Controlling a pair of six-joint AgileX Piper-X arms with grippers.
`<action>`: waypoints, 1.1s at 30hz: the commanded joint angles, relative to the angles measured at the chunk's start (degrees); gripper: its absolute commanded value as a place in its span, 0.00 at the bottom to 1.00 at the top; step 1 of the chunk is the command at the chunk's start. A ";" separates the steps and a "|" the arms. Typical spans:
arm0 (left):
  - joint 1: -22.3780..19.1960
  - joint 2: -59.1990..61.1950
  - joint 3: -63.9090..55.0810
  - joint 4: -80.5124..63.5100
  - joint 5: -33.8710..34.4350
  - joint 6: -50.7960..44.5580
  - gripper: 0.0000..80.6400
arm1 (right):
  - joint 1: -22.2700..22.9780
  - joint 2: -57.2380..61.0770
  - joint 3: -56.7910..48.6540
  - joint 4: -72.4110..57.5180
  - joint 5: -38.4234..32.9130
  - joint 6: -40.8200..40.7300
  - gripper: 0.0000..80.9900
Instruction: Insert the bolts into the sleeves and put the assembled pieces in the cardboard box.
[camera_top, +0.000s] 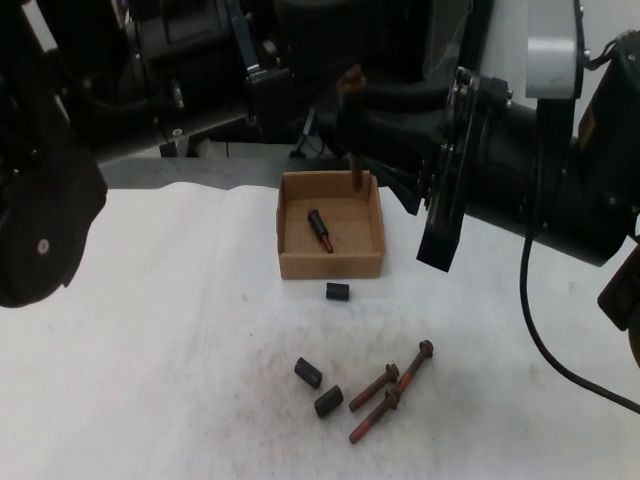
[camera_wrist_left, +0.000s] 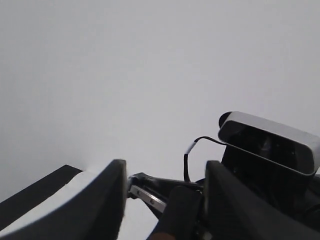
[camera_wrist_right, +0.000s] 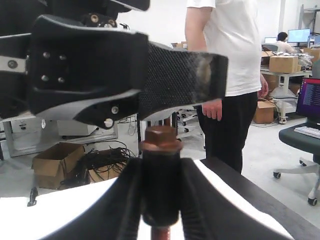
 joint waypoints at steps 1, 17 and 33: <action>0.28 -0.26 -0.75 -1.59 -0.24 -0.67 0.57 | -0.13 -0.32 -0.53 1.30 0.70 -0.01 0.01; 8.23 -3.00 -0.71 13.23 -14.10 1.20 0.00 | -5.06 6.42 -14.83 39.10 22.80 8.58 0.01; 8.23 -3.00 -0.38 42.26 -18.76 7.73 0.00 | -7.34 47.34 -63.99 72.86 23.44 2.89 0.01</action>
